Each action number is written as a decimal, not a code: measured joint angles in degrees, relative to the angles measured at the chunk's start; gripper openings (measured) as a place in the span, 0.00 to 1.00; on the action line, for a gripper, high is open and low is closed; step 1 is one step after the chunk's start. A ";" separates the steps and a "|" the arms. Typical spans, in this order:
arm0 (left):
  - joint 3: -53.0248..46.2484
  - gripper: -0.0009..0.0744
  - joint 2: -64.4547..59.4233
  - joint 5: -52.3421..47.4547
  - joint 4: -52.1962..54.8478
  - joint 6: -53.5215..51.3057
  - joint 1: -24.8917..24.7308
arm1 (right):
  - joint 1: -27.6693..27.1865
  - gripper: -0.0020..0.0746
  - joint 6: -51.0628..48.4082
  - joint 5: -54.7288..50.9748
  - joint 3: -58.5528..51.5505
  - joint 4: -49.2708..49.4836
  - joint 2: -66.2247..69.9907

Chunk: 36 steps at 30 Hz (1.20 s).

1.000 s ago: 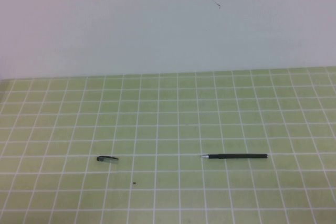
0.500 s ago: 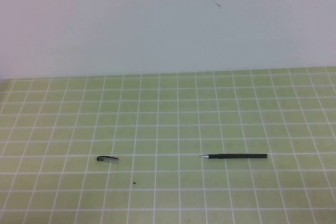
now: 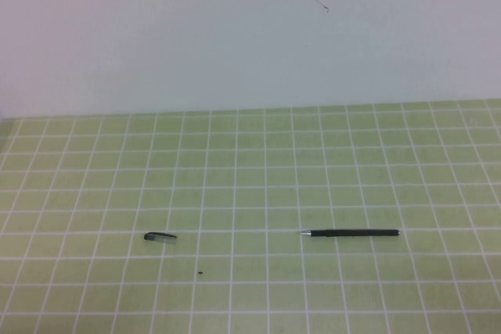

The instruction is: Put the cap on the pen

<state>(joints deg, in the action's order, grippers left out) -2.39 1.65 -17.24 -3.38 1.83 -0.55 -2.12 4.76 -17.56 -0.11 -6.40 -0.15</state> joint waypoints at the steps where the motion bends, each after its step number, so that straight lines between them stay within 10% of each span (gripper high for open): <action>1: 0.00 0.01 0.00 0.00 0.00 0.00 0.00 | 0.00 0.04 0.00 0.00 0.00 0.00 0.00; 36: 0.00 0.01 0.00 0.00 -1.47 0.00 -2.80 | 0.00 0.04 0.00 0.00 0.00 0.00 0.00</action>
<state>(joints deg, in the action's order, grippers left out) -2.39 1.65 -17.24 -4.85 1.83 -3.35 -2.12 4.76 -17.56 -0.11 -6.40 -0.15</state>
